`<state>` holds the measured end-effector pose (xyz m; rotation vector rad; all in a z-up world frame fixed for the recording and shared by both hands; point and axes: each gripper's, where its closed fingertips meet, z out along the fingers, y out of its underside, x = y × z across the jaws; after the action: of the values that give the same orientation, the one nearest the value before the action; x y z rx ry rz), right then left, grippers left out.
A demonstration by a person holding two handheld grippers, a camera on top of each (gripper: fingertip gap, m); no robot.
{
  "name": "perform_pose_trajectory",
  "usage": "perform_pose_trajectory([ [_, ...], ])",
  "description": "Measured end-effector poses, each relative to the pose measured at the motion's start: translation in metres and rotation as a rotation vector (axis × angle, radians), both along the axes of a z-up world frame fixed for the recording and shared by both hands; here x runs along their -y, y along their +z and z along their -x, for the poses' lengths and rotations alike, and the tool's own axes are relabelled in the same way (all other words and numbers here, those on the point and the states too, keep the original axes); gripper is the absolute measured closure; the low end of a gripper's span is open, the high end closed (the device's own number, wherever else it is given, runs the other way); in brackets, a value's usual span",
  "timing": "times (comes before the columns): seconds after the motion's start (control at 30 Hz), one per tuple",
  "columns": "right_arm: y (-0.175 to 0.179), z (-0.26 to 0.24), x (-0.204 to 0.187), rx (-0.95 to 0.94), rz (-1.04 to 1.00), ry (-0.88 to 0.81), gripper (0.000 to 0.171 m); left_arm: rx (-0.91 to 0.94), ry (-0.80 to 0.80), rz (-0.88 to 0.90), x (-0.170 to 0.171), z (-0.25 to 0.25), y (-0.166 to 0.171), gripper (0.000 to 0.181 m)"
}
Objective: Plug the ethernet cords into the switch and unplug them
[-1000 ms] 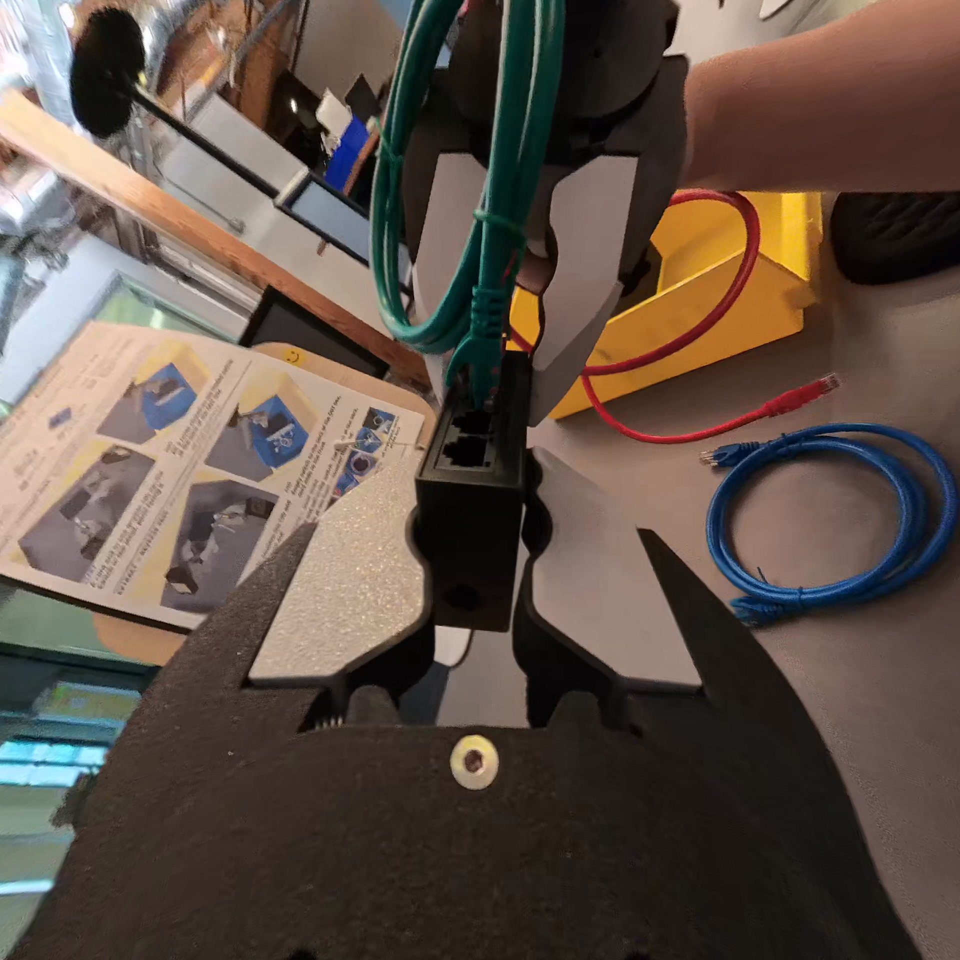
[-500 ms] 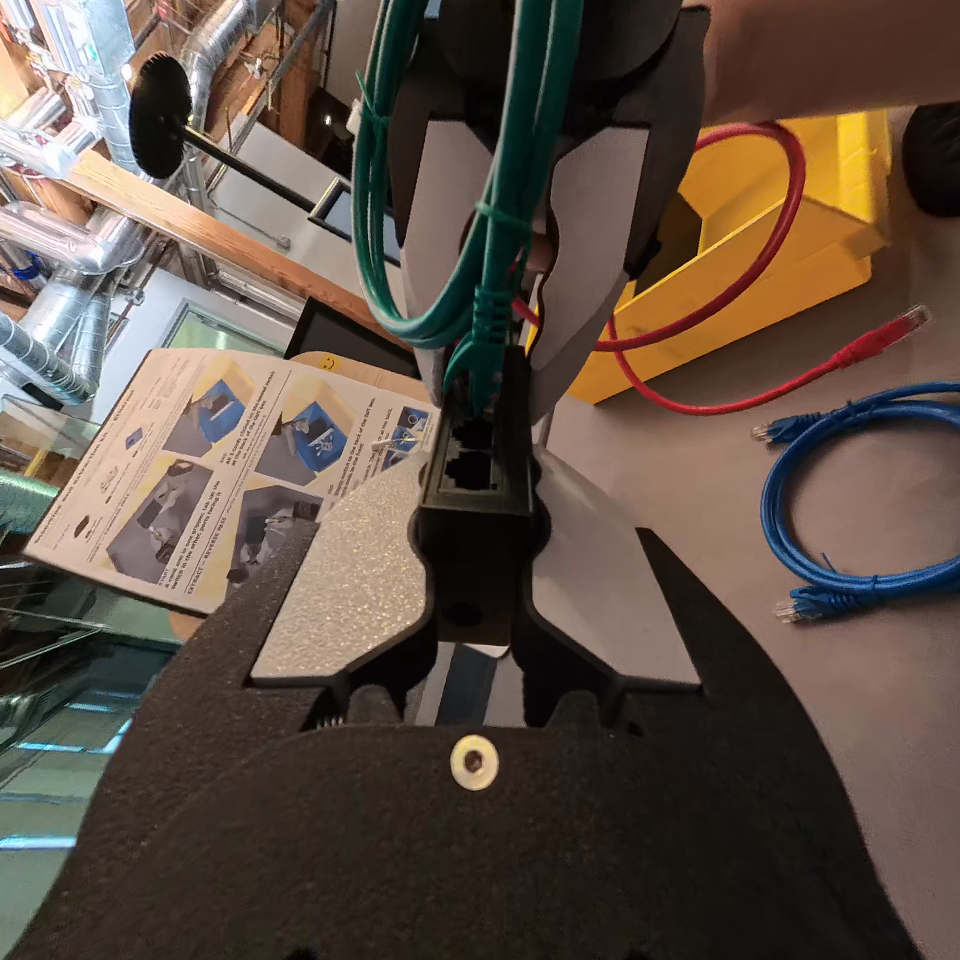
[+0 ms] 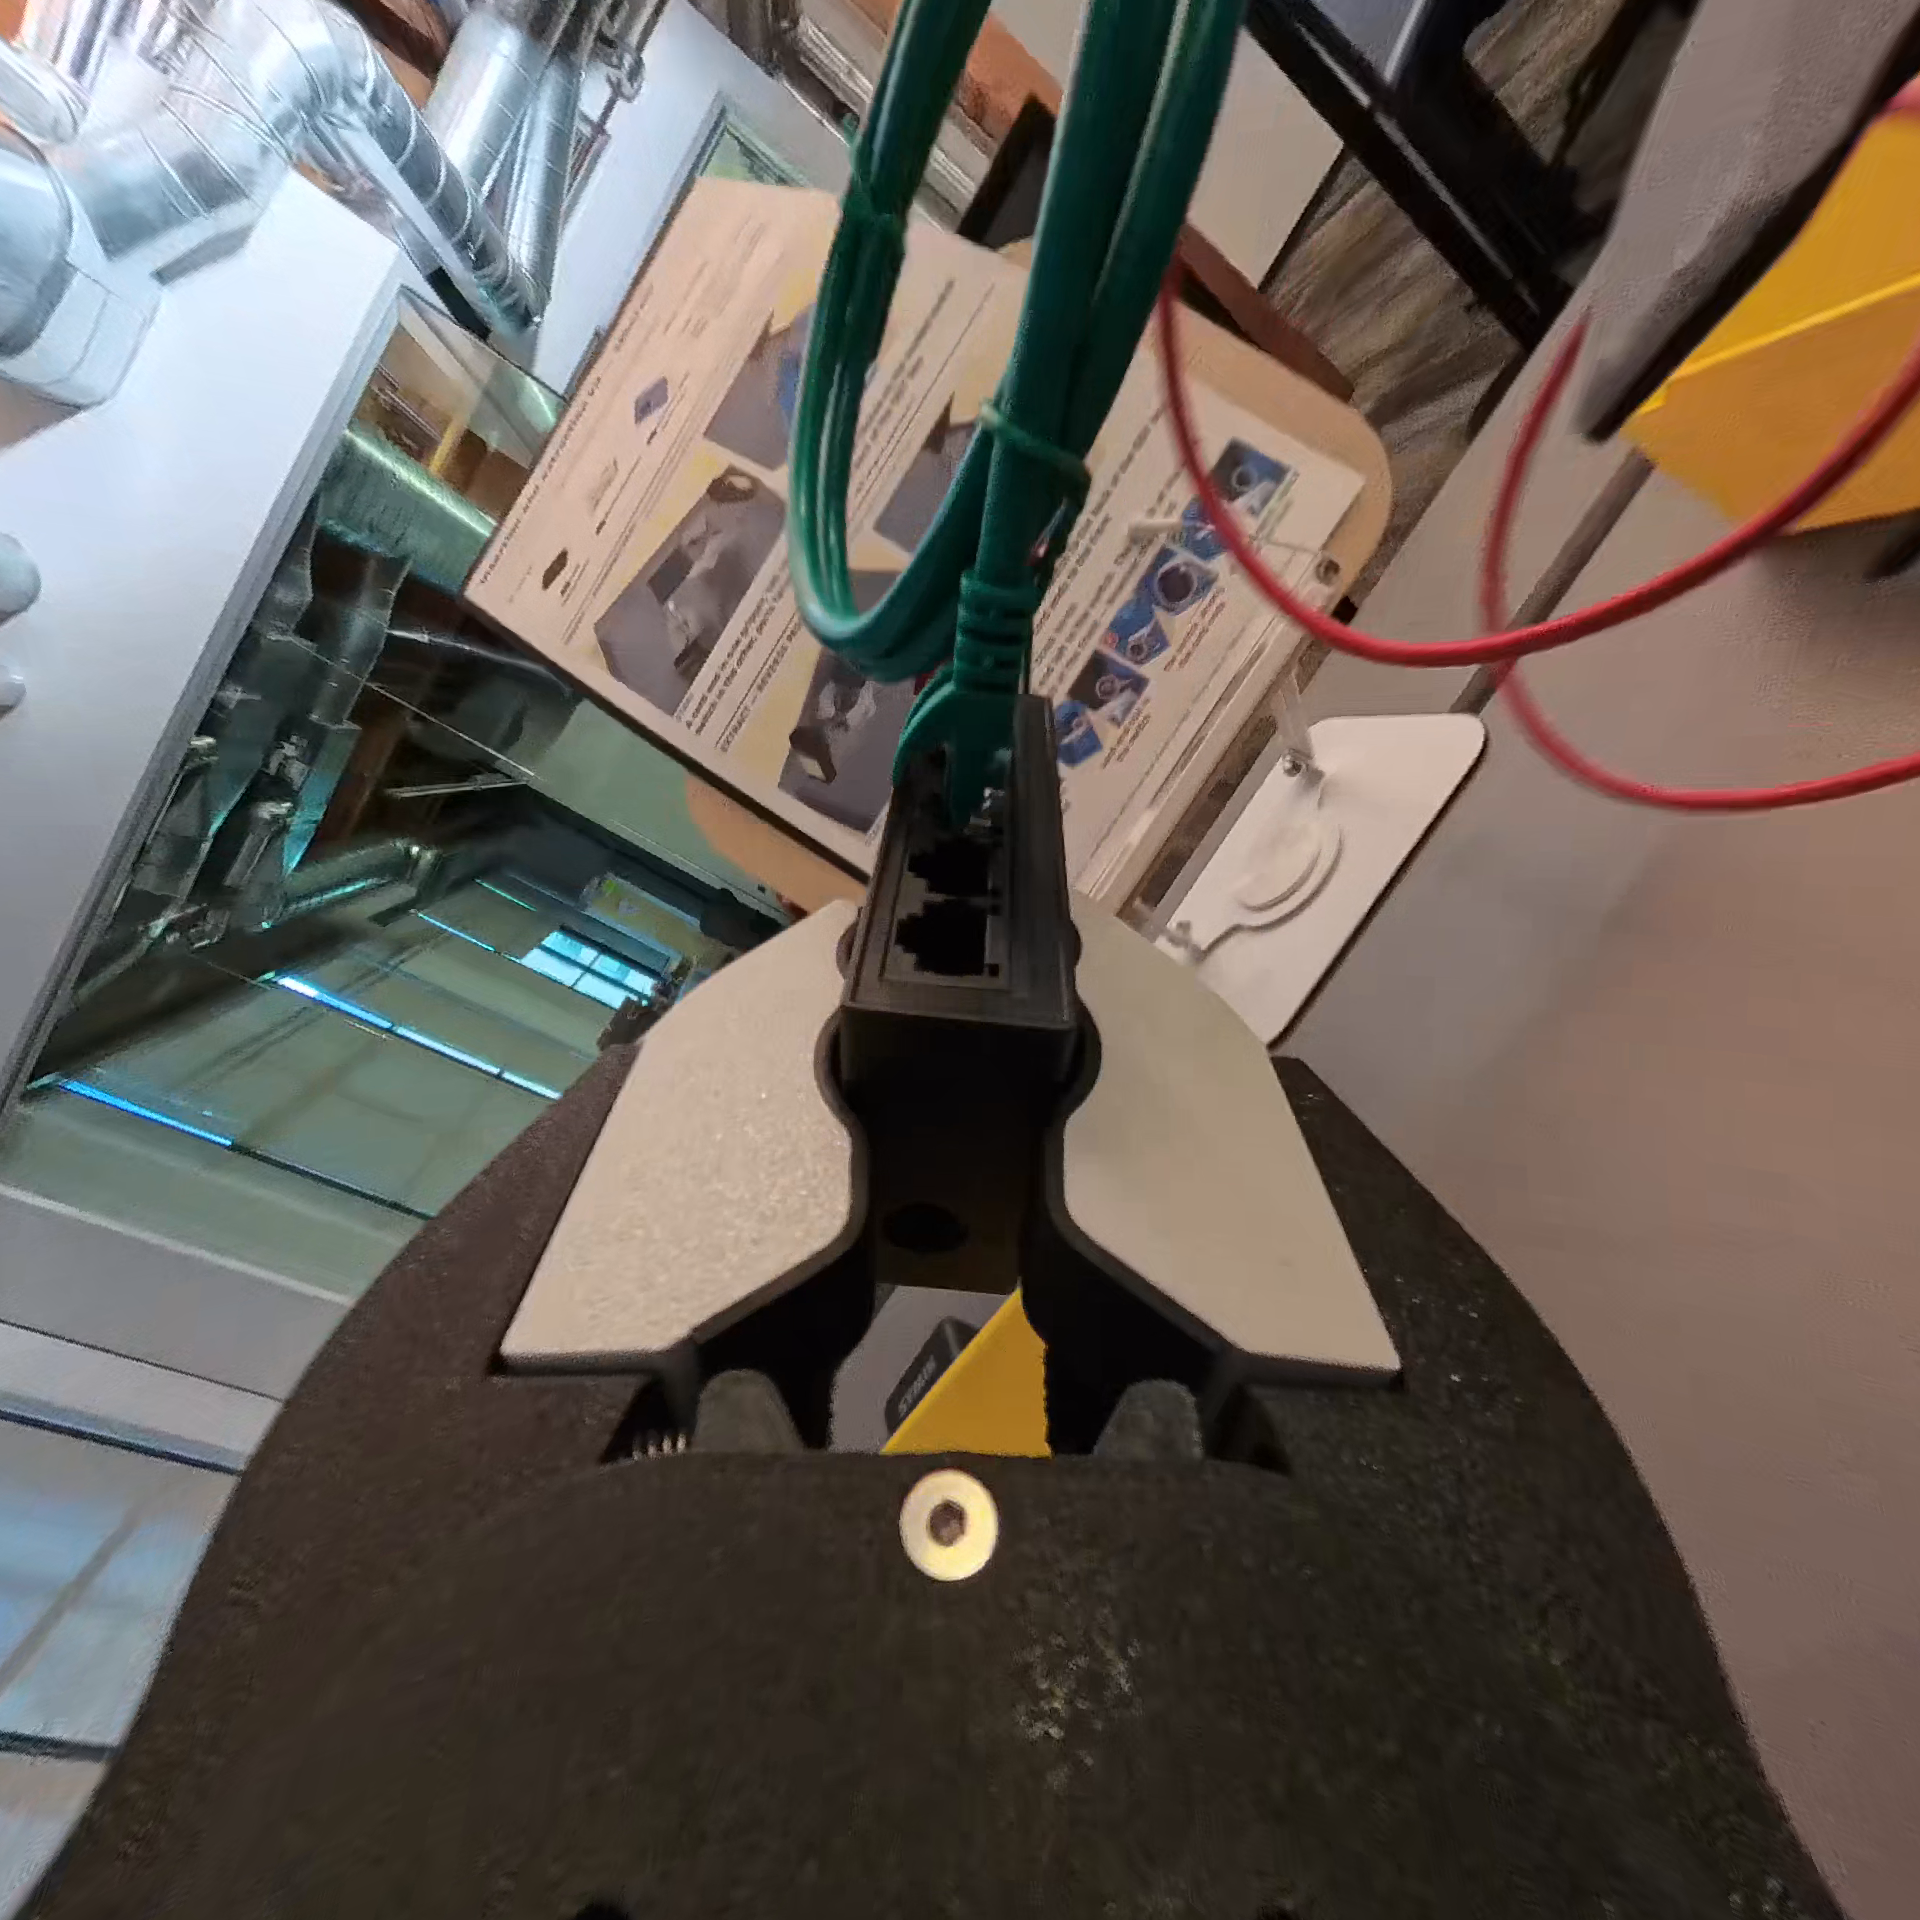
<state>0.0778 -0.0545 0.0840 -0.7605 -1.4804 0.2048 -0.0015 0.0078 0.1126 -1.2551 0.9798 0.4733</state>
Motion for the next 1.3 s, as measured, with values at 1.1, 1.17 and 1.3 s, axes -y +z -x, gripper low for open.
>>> perform_pose_trajectory([
  [1.1, -0.231, -0.011, 0.019, -0.173, 1.500, -0.837, 0.130, 0.008, -0.026, 0.021, 0.012, 0.006, 0.012, 0.151],
  [1.17, -0.232, -0.008, 0.011, -0.191, 1.462, -0.884, 0.132, 0.012, -0.035, 0.025, 0.012, 0.005, 0.012, 0.151],
  [1.3, -0.235, -0.004, 0.000, -0.171, 1.359, -0.987, 0.137, 0.020, -0.047, 0.034, 0.011, 0.005, 0.012, 0.151],
])
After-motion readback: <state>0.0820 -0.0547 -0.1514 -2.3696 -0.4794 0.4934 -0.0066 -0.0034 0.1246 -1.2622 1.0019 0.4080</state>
